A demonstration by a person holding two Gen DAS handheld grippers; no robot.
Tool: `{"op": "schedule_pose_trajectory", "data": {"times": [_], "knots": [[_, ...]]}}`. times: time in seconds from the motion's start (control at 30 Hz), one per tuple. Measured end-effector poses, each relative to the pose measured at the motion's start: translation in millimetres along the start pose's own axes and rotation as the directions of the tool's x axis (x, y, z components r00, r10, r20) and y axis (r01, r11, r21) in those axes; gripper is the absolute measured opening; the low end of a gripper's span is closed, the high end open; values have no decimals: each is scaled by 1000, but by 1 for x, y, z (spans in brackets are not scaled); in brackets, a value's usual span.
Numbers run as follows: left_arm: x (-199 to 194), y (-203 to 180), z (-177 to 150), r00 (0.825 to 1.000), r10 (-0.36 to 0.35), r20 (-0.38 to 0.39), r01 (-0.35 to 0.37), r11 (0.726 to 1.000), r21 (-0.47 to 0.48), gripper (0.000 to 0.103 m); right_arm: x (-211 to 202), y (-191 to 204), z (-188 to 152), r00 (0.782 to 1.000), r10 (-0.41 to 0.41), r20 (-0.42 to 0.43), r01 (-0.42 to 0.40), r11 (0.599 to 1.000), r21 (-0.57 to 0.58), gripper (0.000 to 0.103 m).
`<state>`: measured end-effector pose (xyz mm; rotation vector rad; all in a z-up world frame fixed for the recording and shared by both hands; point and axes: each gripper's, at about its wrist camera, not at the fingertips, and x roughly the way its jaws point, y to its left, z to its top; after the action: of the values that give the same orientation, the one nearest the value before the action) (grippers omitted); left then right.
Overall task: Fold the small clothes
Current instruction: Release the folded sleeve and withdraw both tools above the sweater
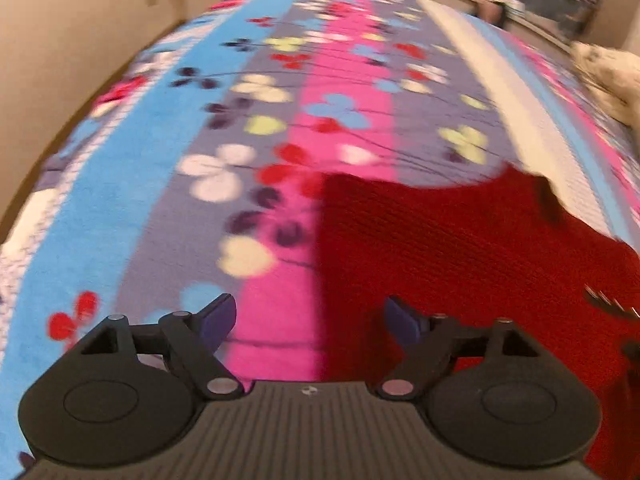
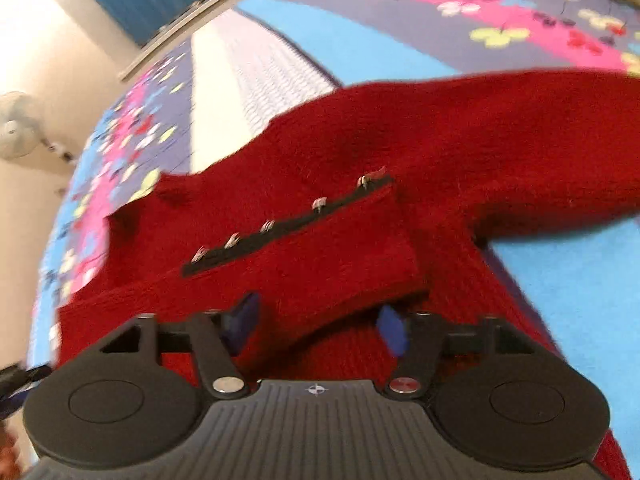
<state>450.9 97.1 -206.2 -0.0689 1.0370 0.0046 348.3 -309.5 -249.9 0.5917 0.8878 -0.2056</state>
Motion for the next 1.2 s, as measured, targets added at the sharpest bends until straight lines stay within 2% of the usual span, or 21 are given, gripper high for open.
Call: {"op": "schedule_pose_trajectory", "data": {"times": [0.03,0.07,0.13,0.2,0.27,0.3,0.33,0.4,0.47,0.5,0.53,0.57,0.67,0.83,0.9,1.07,1.2], "knots": [[0,-7,-5,1000,2,-3,-2,1000,21,85,1,5,2,1000,-8,6,8,999,-38,14],[3,-16,-10,1000,27,-5,-27,998,52,85,1,11,6,1000,-8,7,8,998,-61,10],[12,-25,-19,996,89,-7,-88,992,91,86,-14,23,13,997,43,68,-35,993,-110,10],[20,-26,-28,991,130,-16,-128,988,89,89,-37,34,18,983,97,157,-69,982,-175,10],[19,-26,-32,989,151,5,-150,985,78,91,-44,29,18,976,122,180,-90,980,-178,10],[18,-26,-33,988,155,5,-155,985,76,92,-39,24,16,980,108,166,-80,983,-166,10],[17,-25,-34,987,159,1,-159,984,75,92,-27,16,13,989,70,127,-50,987,-152,15],[10,-25,-35,985,174,-5,-173,982,75,92,9,-3,6,1000,-10,-23,7,991,-135,19],[-4,-25,-38,985,171,7,-171,982,80,92,2,-14,4,999,53,12,-51,988,-148,31],[-15,-27,-41,986,169,15,-169,982,84,92,-6,-15,6,999,44,6,-43,989,-144,52],[-27,-28,-47,986,166,18,-167,982,85,93,-18,-19,7,1000,17,0,-17,993,-114,68],[-38,-29,-52,987,158,15,-159,983,86,96,-32,-24,5,1000,14,8,-13,996,-85,71],[-87,-32,-83,993,112,32,-115,990,86,103,-89,-46,-17,997,65,47,-64,997,-32,72],[-171,-36,-151,1000,18,12,-19,999,50,103,-197,-76,-85,994,72,84,-73,997,4,78],[-199,-39,-176,1000,5,-5,-5,1000,30,103,-233,-80,-112,992,72,100,-74,997,12,80],[-264,-48,-232,998,56,-2,-56,998,23,103,-309,-77,-150,984,111,140,-106,993,-43,82],[-306,-49,-260,996,78,46,-79,996,29,103,-360,-72,-168,968,139,209,-118,987,-112,84]]}}
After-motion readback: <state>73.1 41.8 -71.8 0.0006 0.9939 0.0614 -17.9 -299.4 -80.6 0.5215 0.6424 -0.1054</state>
